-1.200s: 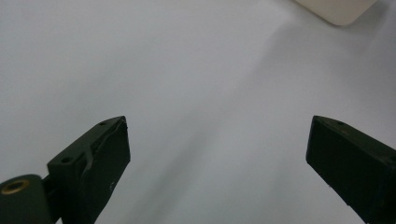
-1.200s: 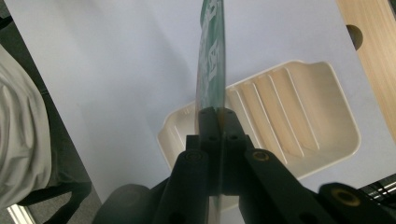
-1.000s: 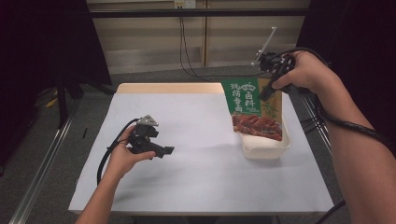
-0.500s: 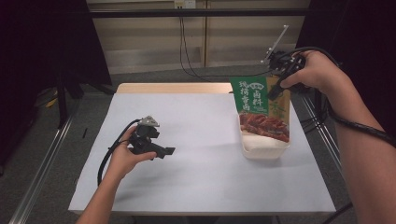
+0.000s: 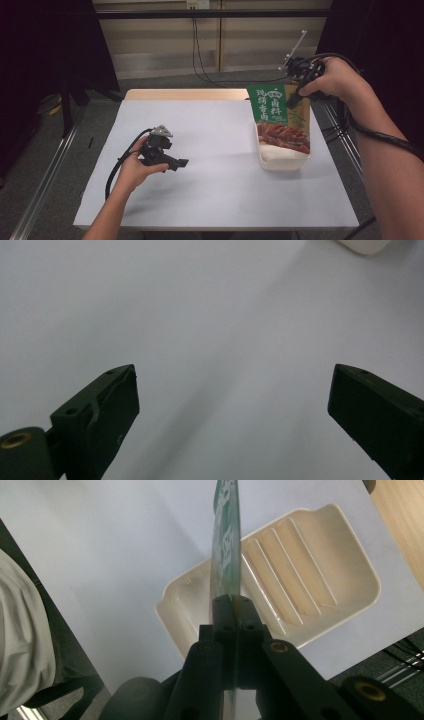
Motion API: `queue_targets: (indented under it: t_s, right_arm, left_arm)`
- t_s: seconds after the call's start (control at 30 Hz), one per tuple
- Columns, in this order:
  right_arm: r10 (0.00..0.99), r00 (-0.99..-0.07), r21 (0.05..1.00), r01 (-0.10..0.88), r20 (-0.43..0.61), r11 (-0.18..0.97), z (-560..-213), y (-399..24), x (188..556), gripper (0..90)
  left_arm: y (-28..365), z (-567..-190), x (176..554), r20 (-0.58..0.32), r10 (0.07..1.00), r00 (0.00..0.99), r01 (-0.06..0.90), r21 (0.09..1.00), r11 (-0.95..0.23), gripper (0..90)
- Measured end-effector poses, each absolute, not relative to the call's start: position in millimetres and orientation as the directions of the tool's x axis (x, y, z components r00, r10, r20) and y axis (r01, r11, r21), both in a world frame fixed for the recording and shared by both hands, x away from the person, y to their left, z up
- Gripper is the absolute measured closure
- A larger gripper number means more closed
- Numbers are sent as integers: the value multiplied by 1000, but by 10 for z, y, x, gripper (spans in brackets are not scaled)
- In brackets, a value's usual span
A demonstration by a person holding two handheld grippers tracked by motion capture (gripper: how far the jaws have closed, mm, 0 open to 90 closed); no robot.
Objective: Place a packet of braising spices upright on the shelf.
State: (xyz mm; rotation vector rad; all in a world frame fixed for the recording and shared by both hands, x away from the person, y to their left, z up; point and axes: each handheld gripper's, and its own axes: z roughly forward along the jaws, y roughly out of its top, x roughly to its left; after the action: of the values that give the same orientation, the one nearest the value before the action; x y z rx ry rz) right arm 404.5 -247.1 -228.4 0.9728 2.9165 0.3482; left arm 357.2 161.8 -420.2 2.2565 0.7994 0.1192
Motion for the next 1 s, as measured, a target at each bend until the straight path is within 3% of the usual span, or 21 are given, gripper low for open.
queue_targets:
  t_s: [0.6,1.0]
  right_arm:
    - [604,-797,226,594,32,772,-2598,-2512,4131,891]
    - [628,-777,198,623,40,757,-2598,-2603,4089,881]
  left_arm:
    - [1619,-4234,3572,-143,580,802,510,671,-539,61]
    - [1603,-4251,3559,-135,571,810,502,663,-555,62]
